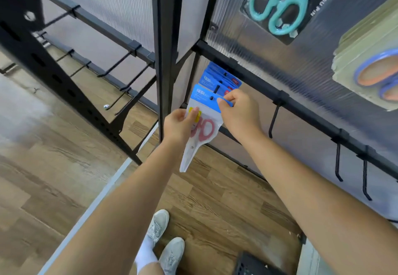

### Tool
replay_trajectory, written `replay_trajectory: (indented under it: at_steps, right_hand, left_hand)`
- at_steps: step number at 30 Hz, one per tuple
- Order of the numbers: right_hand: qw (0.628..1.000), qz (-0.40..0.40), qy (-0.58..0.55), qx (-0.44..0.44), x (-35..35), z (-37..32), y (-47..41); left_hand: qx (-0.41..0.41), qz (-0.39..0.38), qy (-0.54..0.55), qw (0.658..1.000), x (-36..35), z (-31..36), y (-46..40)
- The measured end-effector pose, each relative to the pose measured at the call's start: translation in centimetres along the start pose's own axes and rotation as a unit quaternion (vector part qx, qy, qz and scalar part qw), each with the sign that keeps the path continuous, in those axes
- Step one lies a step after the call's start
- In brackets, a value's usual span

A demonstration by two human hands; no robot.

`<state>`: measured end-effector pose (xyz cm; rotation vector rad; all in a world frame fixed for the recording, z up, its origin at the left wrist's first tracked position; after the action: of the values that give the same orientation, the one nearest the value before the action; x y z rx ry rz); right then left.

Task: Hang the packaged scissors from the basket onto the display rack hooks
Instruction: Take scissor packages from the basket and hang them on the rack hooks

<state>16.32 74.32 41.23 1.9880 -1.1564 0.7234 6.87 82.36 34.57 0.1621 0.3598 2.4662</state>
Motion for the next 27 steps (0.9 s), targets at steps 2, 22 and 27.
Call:
replay_trajectory:
  at_steps: [2, 22, 27]
  right_hand:
    - [1.000, 0.006, -0.002, 0.002, 0.0, 0.0, -0.3]
    - [0.988, 0.078, 0.113, 0.066, 2.5, 1.2, 0.5]
    - [0.951, 0.090, 0.278, 0.106, 4.3, 3.7, 4.5]
  left_hand:
    - [0.001, 0.000, -0.009, 1.000, -0.3, -0.2, -0.5]
    - [-0.065, -0.032, -0.310, 0.948, -1.9, 2.0, -2.2]
    - [-0.204, -0.169, -0.516, 0.815, -1.7, 1.1, 3.0]
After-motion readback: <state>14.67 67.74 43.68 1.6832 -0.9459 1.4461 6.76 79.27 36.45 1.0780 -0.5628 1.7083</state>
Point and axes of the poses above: each hand's wrist, its own y-axis away from the middle knuckle, its own x-axis out of the back of the hand, z = x × y, the point moved 1 cm from there along -y, towards the middle knuckle, and after that the axes turned 15 degrees about -x, right-handed, at the moved point
